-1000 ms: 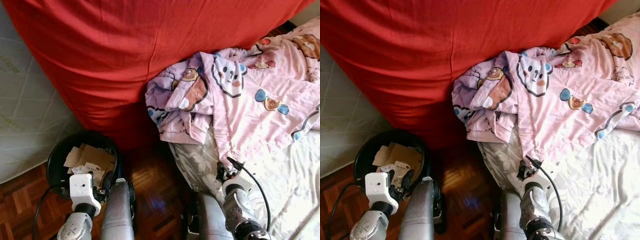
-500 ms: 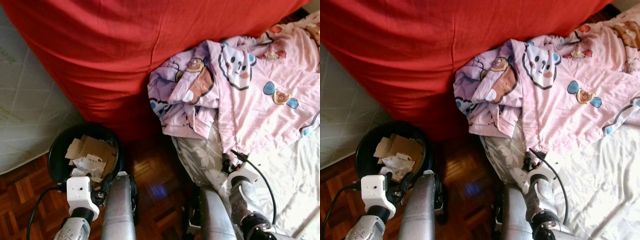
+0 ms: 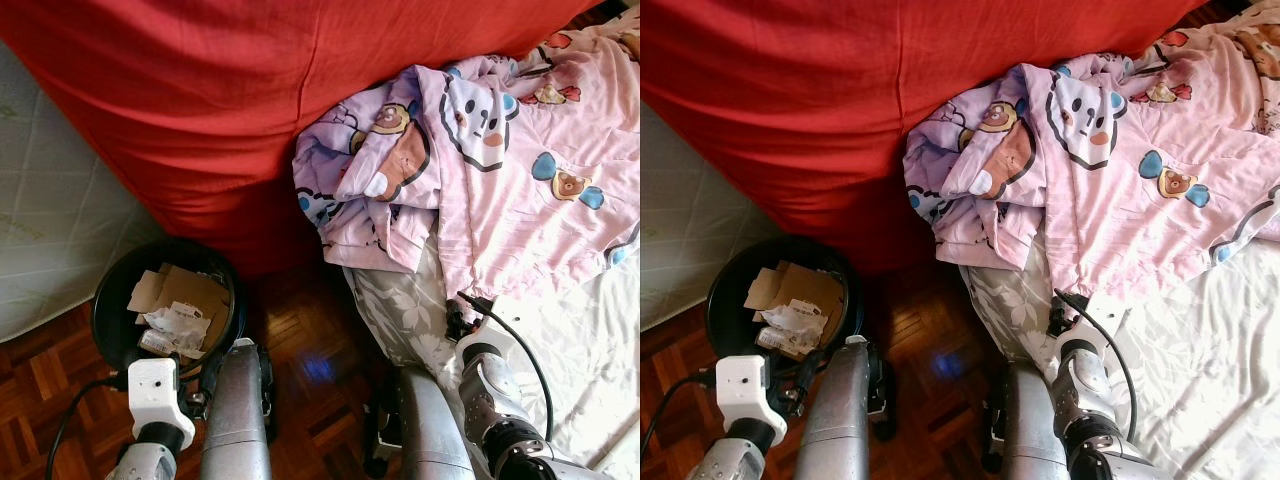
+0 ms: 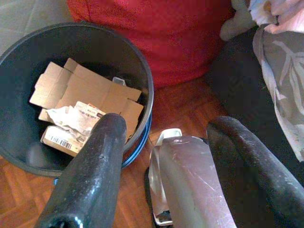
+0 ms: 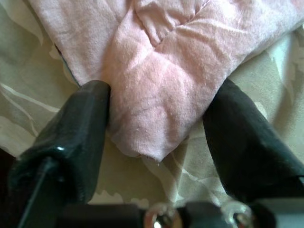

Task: Clean up the room

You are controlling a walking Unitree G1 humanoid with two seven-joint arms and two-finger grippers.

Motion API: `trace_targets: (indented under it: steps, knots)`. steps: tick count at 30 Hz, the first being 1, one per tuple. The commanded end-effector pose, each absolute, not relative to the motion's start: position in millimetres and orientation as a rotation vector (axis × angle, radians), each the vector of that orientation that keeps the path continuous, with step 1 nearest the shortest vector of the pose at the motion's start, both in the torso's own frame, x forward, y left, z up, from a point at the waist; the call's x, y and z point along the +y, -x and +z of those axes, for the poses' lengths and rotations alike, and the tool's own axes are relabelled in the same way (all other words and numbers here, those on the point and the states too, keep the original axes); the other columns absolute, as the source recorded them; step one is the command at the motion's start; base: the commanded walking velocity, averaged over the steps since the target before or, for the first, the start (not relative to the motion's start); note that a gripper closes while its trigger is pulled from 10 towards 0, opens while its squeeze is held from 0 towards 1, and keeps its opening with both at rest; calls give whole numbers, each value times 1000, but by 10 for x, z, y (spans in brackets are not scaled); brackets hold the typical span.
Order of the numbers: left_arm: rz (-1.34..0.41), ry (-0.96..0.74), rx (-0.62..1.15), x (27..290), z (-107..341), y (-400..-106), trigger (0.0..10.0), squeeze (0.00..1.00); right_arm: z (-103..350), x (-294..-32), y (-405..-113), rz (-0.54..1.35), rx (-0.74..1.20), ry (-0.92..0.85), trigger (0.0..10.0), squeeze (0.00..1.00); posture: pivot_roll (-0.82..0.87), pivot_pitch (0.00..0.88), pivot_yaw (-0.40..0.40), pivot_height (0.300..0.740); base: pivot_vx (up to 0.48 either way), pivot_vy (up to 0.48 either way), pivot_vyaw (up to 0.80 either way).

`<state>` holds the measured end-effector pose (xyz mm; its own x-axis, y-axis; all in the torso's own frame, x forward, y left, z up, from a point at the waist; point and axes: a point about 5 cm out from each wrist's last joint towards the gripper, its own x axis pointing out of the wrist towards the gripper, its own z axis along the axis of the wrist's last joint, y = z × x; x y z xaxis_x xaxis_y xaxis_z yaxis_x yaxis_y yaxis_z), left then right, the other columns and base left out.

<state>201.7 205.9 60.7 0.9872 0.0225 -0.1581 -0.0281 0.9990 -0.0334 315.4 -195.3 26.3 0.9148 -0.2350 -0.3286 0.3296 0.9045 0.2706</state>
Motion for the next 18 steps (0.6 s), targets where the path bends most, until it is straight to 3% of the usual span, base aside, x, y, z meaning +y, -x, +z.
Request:
trace_targets:
  steps: [1,18]
  knots:
    - [36,37,213,2067,524,-1923,10000,0,114,-1942,-3029,-303,354,-318,0,0,184,539,-5,618,0,0,0]
    - [46,38,229,2069,500,-1905,10000,0,59,-1935,-2971,-301,363,-319,0,0,174,530,-11,618,0,0,0]
